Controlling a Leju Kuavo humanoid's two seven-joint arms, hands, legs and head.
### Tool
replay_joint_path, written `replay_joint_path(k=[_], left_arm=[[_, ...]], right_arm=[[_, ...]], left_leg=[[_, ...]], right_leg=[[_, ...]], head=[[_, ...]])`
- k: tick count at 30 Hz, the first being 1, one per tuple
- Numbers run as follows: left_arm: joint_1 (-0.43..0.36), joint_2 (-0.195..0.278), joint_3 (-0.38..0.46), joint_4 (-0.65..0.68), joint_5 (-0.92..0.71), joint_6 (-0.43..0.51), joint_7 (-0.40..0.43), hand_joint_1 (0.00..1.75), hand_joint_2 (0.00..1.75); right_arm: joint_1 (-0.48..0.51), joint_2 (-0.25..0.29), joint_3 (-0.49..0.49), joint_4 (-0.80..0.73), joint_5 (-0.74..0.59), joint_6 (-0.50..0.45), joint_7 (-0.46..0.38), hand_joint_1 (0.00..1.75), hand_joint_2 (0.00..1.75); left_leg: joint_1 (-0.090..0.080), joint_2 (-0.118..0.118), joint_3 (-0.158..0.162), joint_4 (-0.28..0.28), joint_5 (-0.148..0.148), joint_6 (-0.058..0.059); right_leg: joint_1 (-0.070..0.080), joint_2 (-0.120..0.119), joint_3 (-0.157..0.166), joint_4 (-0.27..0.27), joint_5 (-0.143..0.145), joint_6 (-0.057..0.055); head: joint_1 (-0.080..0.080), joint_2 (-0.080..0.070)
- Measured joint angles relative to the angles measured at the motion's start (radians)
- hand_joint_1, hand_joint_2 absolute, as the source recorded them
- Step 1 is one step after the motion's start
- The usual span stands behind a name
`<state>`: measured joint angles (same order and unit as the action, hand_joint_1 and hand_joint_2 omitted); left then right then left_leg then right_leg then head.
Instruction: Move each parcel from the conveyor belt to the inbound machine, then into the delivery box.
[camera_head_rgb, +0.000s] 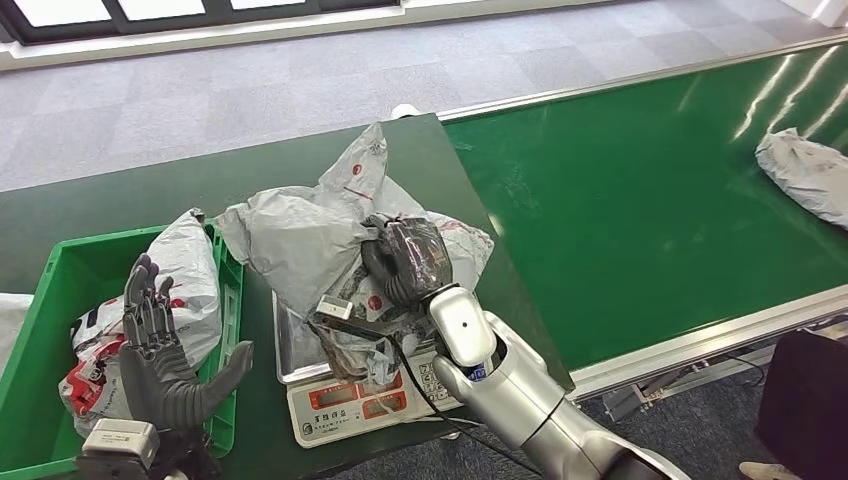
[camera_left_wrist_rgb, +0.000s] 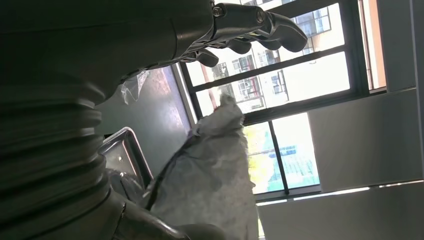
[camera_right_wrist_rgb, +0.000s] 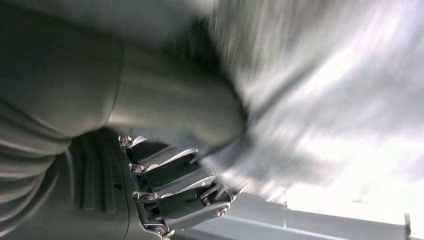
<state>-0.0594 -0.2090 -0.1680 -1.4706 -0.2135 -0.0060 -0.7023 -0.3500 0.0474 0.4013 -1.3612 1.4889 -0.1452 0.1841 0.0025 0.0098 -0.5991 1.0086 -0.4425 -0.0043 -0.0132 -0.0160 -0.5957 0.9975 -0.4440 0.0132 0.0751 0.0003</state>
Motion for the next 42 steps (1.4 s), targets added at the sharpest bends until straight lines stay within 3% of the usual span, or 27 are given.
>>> replay_joint_path(k=[2,6,24,26,28,32,34,38,42], left_arm=[[0.0,0.001,0.0,0.0,0.0,-0.002,0.0,0.0,1.75],[0.0,0.006,0.0,0.0,0.004,0.007,0.0,0.0,1.75],[0.004,0.026,0.001,-0.002,0.018,0.039,0.0,0.0,1.75],[0.007,0.026,0.001,-0.004,0.018,0.041,0.0,0.0,1.75],[0.009,0.026,0.001,-0.009,0.018,0.043,0.0,0.0,1.75],[0.008,0.026,0.001,-0.01,0.01,0.05,0.0,0.0,1.75],[-0.001,0.026,0.001,0.0,-0.019,0.074,0.0,0.0,1.75],[-0.04,0.024,0.0,0.05,-0.149,0.153,0.004,0.0,1.75],[-0.085,0.015,0.0,0.097,-0.266,0.202,0.033,0.0,1.75]], right_arm=[[-0.014,0.006,0.005,0.022,-0.047,0.002,-0.035,0.0,1.75],[-0.043,0.019,0.013,0.06,-0.12,0.01,-0.086,0.0,0.0],[-0.092,0.036,0.016,0.141,-0.225,0.026,-0.15,0.0,0.0],[-0.091,0.036,0.016,0.141,-0.246,0.001,-0.171,0.0,0.87],[-0.087,0.036,0.016,0.129,-0.257,-0.087,-0.201,0.0,1.75],[-0.069,0.036,0.012,0.037,-0.173,-0.407,-0.23,0.0,1.75],[-0.044,0.043,-0.009,-0.049,-0.109,-0.516,-0.285,0.0,1.75],[0.012,0.102,-0.108,-0.233,-0.085,-0.555,-0.493,0.0,1.75],[0.046,0.176,-0.215,-0.341,-0.134,-0.555,-0.643,0.0,1.75]], left_leg=[[0.0,0.0,0.0,0.0,0.0,0.0],[0.0,0.0,0.0,0.0,0.0,0.0],[0.0,0.0,0.0,0.0,0.0,0.0],[0.0,0.0,0.0,0.0,0.0,0.0],[0.0,0.0,0.0,0.0,0.0,0.0],[0.0,0.0,0.0,0.0,0.0,0.0],[0.0,0.0,0.0,0.0,0.0,0.0],[0.0,0.0,0.0,0.0,0.0,0.0],[0.0,0.001,0.0,0.0,0.0,0.0]], right_leg=[[0.0,0.0,0.0,0.0,0.0,0.0],[0.0,0.0,0.0,0.0,0.0,0.0],[0.0,0.0,0.0,0.0,0.0,0.0],[0.0,0.0,0.0,0.0,0.0,0.0],[0.0,0.0,0.0,0.0,0.0,0.0],[0.0,0.0,-0.001,0.0,0.0,0.0],[0.0,0.0,-0.001,0.0,0.0,0.0],[0.0,0.0,-0.001,0.0,0.0,0.0],[0.0,0.001,-0.001,0.0,0.0,0.0]], head=[[0.0,0.0],[0.0,0.0],[0.0,0.0],[0.0,0.0],[0.0,0.0],[0.0,0.0],[0.0,0.0],[0.0,0.0],[0.0,0.0]])
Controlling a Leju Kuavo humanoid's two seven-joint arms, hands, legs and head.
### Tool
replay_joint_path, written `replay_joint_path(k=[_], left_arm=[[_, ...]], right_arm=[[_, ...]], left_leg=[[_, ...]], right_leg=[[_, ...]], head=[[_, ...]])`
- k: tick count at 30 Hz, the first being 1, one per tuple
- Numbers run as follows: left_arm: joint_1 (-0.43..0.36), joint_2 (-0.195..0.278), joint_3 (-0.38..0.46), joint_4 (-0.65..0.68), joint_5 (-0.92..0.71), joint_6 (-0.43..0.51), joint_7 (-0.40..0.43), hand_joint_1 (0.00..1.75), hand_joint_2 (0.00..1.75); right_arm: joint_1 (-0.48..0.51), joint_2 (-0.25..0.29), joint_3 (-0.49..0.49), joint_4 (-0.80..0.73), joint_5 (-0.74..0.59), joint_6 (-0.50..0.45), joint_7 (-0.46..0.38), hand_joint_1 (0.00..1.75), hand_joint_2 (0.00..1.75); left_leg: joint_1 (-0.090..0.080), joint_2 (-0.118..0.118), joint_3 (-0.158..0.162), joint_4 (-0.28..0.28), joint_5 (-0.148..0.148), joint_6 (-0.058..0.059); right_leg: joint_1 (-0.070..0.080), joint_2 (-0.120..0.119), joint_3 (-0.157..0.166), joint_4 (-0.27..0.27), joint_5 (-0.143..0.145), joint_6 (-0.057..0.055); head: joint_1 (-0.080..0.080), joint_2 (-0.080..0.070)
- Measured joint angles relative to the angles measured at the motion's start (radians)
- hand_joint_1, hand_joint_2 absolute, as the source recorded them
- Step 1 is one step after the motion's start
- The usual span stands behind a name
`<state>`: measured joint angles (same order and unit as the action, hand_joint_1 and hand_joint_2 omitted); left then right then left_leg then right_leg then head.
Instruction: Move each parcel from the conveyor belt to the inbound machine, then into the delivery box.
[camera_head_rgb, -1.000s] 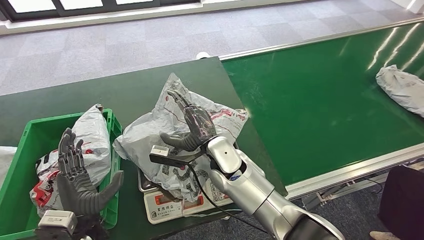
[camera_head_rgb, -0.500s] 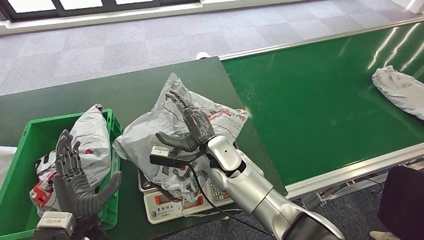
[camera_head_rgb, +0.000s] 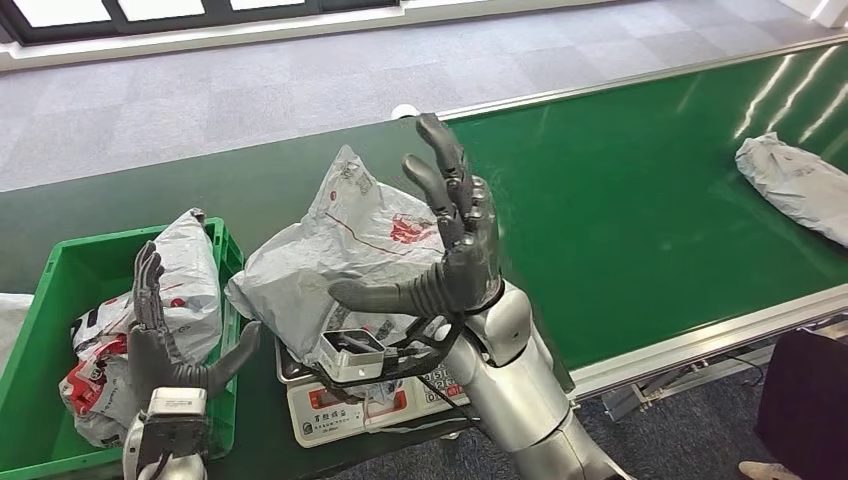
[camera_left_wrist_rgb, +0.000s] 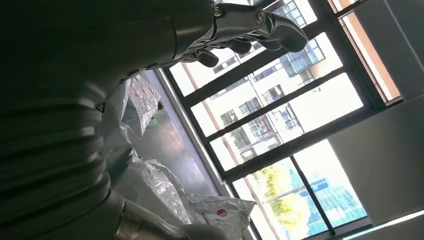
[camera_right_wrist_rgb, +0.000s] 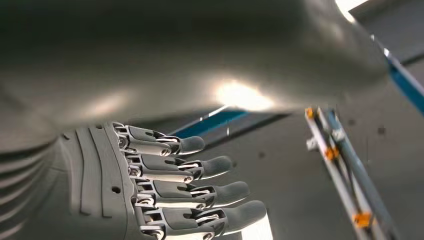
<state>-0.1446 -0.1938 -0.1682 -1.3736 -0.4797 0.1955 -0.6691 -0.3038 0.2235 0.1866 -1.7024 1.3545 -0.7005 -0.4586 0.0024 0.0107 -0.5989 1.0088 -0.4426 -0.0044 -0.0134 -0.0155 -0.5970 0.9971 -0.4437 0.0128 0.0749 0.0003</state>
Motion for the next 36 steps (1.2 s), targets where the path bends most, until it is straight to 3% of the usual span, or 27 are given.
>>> replay_joint_path(k=[4,11,17,28,36], left_arm=[[-0.047,-0.006,-0.006,0.046,-0.121,0.035,0.044,0.0,1.75],[-0.127,-0.015,-0.03,0.138,-0.222,0.06,0.087,0.0,1.75],[-0.217,-0.028,-0.068,0.246,-0.303,0.07,0.124,0.0,1.75],[-0.274,-0.036,-0.097,0.333,-0.334,0.071,0.133,0.0,1.75],[-0.371,-0.074,-0.157,0.513,-0.41,0.079,0.154,0.0,1.75]], right_arm=[[0.011,0.061,-0.079,-0.027,-0.051,0.0,-0.102,0.0,1.75],[0.023,0.105,-0.123,-0.033,-0.081,0.0,-0.102,0.0,1.75],[0.046,0.118,-0.126,-0.033,-0.12,0.001,-0.103,0.0,1.75],[0.057,0.121,-0.126,-0.032,-0.147,0.002,-0.107,0.0,1.75],[0.084,0.121,-0.126,-0.021,-0.196,0.003,-0.104,0.0,1.75]], left_leg=[[0.0,0.001,0.0,0.0,0.001,0.0],[0.0,0.0,0.0,0.0,0.002,0.0],[0.0,0.001,0.0,0.0,0.002,0.0],[0.0,0.001,0.0,0.0,0.002,0.0],[-0.001,0.001,0.0,0.0,0.002,0.0]], right_leg=[[0.0,0.001,0.0,0.0,0.001,0.0],[0.0,0.001,0.0,0.0,0.002,0.0],[0.0,0.001,0.0,0.0,0.002,0.0],[0.0,0.001,0.0,0.0,0.002,0.0],[-0.001,0.001,0.0,0.0,0.002,0.001]], head=[[0.0,0.0],[0.0,0.0],[0.0,0.0],[0.0,0.0],[0.0,0.0]])
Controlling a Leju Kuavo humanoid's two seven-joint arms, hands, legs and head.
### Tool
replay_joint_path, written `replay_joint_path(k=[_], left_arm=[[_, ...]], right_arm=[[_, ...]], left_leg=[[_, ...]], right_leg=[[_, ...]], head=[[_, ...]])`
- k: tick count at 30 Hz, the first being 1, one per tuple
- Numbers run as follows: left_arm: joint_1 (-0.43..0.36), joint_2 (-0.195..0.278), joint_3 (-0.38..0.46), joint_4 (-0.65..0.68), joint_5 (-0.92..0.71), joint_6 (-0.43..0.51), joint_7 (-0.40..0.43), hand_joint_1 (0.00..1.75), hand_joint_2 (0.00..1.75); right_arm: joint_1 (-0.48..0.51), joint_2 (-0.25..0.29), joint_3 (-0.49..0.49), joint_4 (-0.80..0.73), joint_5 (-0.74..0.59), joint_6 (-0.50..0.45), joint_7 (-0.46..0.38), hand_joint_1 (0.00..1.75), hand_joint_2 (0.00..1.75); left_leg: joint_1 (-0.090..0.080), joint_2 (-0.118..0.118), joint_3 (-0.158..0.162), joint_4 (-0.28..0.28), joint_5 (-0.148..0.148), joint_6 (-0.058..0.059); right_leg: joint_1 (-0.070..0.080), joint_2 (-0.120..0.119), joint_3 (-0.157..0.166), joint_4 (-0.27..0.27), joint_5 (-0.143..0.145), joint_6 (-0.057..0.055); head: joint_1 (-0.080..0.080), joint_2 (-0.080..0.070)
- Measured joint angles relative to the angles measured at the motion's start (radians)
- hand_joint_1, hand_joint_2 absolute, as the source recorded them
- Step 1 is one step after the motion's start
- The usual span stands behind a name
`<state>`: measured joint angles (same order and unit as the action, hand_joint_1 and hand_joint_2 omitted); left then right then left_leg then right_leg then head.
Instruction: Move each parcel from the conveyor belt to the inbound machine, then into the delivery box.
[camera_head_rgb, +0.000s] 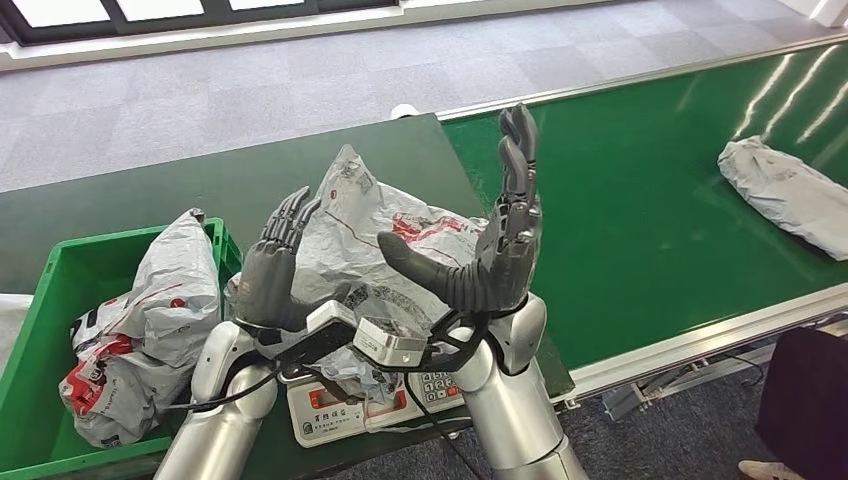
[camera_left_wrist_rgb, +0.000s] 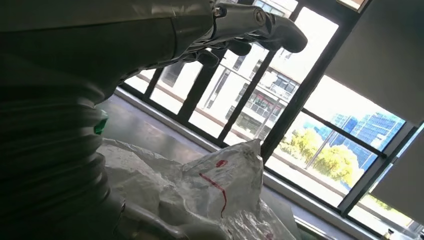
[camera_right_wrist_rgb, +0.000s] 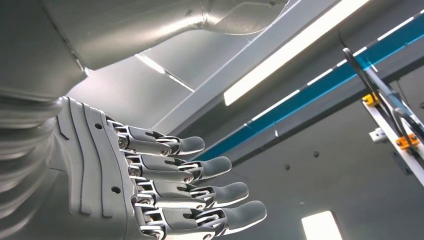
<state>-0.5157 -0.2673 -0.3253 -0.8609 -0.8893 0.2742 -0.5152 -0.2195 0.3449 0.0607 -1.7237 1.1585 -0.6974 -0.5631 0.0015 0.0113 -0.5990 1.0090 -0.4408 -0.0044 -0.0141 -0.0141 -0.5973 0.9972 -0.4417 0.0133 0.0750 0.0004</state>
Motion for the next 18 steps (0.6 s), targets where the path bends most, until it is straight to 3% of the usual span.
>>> replay_joint_path(k=[8,18], left_arm=[[-0.07,-0.031,-0.061,0.203,-0.041,-0.007,0.001,0.0,1.75],[-0.132,-0.043,-0.134,0.37,-0.081,-0.109,0.03,0.0,1.75]], right_arm=[[0.011,0.0,-0.001,0.005,-0.006,0.0,0.033,0.0,1.75],[0.019,0.0,-0.001,0.005,0.037,0.0,0.07,0.0,1.75]], left_leg=[[0.0,0.0,0.0,0.0,0.0,0.0],[0.0,0.0,0.0,0.0,0.0,0.0]], right_leg=[[0.0,0.0,-0.001,0.0,0.0,0.0],[0.0,0.0,0.0,0.0,0.0,0.0]], head=[[0.0,0.0],[0.0,0.0]])
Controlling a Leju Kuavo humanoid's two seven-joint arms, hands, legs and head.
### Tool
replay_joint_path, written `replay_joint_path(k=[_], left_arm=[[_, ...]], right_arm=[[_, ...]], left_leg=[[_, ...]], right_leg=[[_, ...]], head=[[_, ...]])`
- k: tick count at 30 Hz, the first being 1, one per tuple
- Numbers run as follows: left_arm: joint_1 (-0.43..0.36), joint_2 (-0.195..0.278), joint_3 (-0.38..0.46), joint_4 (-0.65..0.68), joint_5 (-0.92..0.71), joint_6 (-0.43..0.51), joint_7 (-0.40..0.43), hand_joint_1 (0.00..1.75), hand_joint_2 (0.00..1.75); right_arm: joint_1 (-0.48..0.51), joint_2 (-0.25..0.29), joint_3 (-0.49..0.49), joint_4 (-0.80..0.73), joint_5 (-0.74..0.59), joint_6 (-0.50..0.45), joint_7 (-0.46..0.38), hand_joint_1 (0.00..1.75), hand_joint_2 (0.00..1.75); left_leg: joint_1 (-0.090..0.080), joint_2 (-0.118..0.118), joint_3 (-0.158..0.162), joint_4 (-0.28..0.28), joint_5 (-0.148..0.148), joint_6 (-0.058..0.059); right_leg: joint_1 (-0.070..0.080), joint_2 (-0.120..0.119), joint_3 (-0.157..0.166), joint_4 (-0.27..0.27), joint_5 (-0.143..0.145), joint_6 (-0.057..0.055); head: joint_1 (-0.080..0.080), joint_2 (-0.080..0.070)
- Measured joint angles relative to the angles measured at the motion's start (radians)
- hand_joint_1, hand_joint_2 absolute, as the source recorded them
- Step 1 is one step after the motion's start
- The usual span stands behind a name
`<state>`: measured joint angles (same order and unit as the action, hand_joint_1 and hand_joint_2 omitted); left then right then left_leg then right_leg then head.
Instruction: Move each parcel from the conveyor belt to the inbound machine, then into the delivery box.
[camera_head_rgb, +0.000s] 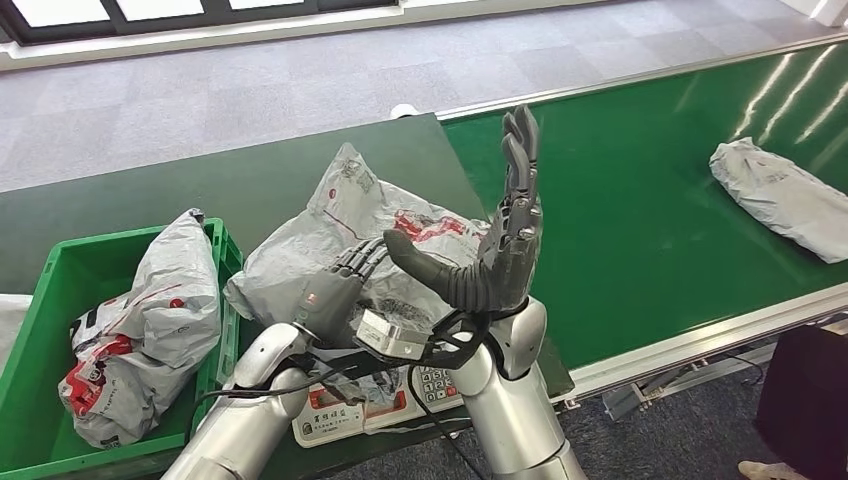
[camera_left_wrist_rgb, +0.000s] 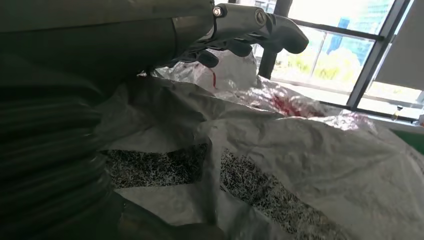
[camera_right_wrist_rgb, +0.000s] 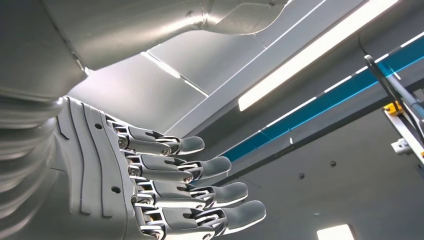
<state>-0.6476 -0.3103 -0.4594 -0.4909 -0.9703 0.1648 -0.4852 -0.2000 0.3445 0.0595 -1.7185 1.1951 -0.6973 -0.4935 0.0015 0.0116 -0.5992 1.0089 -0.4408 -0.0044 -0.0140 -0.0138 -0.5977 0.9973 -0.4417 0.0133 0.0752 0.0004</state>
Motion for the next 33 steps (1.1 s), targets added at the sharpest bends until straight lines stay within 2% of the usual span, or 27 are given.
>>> replay_joint_path(k=[1,5,11,21,26,31,33], left_arm=[[-0.002,-0.001,-0.006,0.013,-0.005,-0.01,0.002,0.0,1.75],[-0.005,-0.003,-0.034,0.055,-0.026,-0.065,0.009,1.71,1.75],[-0.012,-0.006,-0.063,0.089,-0.037,-0.114,0.009,1.75,1.75],[-0.012,-0.005,-0.082,0.107,-0.037,-0.08,0.014,1.75,1.75],[-0.004,0.006,-0.082,0.096,-0.013,0.038,0.018,1.75,1.75],[0.007,0.04,-0.076,0.019,-0.03,0.313,0.053,1.75,1.75],[0.002,0.056,-0.074,-0.021,-0.047,0.365,0.071,1.75,1.75]], right_arm=[[0.001,0.0,0.0,0.0,0.004,0.0,0.004,0.0,1.75],[0.001,0.0,0.0,0.0,0.022,0.0,0.022,0.0,1.75],[0.001,0.0,0.0,0.0,0.031,0.0,0.026,0.0,1.75],[0.001,0.0,0.0,0.0,0.024,0.0,0.004,0.0,1.75],[0.001,0.0,0.0,0.002,0.019,0.0,-0.005,0.0,1.75],[-0.002,0.0,0.004,0.011,0.031,0.0,0.003,0.0,1.75],[-0.003,0.0,0.006,0.016,0.033,0.0,0.004,0.0,1.75]], left_leg=[[0.0,0.0,0.0,0.0,0.0,0.0],[0.0,0.0,0.0,0.0,0.0,0.0],[0.0,-0.001,0.0,0.0,0.0,0.0],[0.0,-0.001,0.0,0.0,0.0,0.0],[0.0,-0.001,0.0,0.0,0.0,0.0],[0.001,-0.001,0.0,0.0,0.0,0.0],[0.001,-0.001,-0.001,0.0,0.0,0.0]], right_leg=[[0.0,0.0,0.0,0.0,0.0,0.0],[0.0,0.0,0.0,0.0,0.0,0.0],[0.0,-0.001,0.001,0.0,0.0,0.0],[0.0,-0.001,0.001,0.0,0.0,0.0],[0.0,-0.001,0.001,0.0,0.0,0.0],[0.0,-0.001,0.001,0.001,0.0,0.0],[0.0,-0.001,0.001,0.001,0.0,0.0]], head=[[0.0,0.0],[0.0,0.0],[0.0,0.0],[0.0,0.0],[0.0,0.0],[0.0,0.0],[0.0,0.0]])
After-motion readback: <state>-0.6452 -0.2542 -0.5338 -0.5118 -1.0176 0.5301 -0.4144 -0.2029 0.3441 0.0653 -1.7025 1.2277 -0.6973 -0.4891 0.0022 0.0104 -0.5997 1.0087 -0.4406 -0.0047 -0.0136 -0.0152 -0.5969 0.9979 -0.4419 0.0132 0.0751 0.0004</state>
